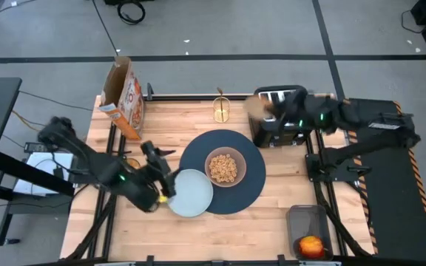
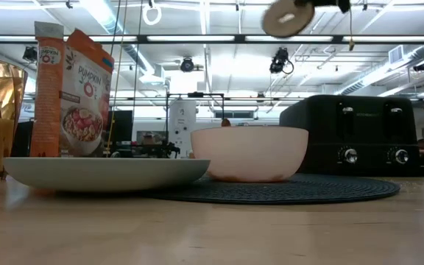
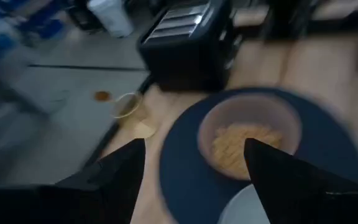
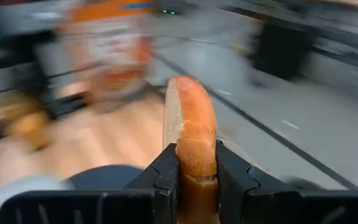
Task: Arrange a breakfast setting
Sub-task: Put the toasted bagel from the toaster on the light blue plate
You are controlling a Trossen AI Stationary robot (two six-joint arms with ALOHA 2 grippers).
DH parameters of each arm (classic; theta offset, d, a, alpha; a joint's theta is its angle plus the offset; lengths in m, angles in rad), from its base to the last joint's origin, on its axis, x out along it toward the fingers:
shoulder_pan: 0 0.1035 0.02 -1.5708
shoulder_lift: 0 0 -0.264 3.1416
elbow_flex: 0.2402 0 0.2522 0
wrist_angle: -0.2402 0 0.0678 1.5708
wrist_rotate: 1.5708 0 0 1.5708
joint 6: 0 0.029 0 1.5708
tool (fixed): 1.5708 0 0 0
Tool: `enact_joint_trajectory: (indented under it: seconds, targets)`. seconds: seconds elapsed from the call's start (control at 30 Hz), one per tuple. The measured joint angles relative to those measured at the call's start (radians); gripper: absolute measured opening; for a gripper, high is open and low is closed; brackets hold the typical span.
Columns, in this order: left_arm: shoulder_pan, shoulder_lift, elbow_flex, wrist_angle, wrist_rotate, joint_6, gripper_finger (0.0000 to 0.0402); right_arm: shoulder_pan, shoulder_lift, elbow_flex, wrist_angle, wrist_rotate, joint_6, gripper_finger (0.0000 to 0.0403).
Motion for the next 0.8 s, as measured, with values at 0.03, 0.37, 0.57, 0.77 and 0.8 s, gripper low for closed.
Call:
enact_joint_trajectory:
  seconds: [0.03, 0.37, 0.57, 0.77, 0.8]
  targets:
    - [0.013, -0.058, -0.078, 0.109, 0.047, 0.043, 0.0281, 0.050, -0.001, -0.041, 0.068, -0.018, -0.022, 0.0073]
    - [0.233, -0.186, -0.693, 1.361, 0.534, 0.485, 0.0281, 0.297, 0.174, -0.383, 0.952, -0.181, -0.289, 0.0073]
    - [0.325, -0.030, -0.663, 1.602, 0.674, 0.499, 0.0274, 0.299, 0.303, -0.383, 1.194, -0.183, -0.381, 0.0073]
    - [0.361, 0.051, -0.587, 1.736, 0.786, 0.594, 0.0237, 0.262, 0.393, -0.383, 1.426, -0.189, -0.426, 0.0073]
    - [0.369, 0.054, -0.577, 1.735, 0.790, 0.594, 0.0228, 0.256, 0.403, -0.383, 1.455, -0.196, -0.426, 0.0073]
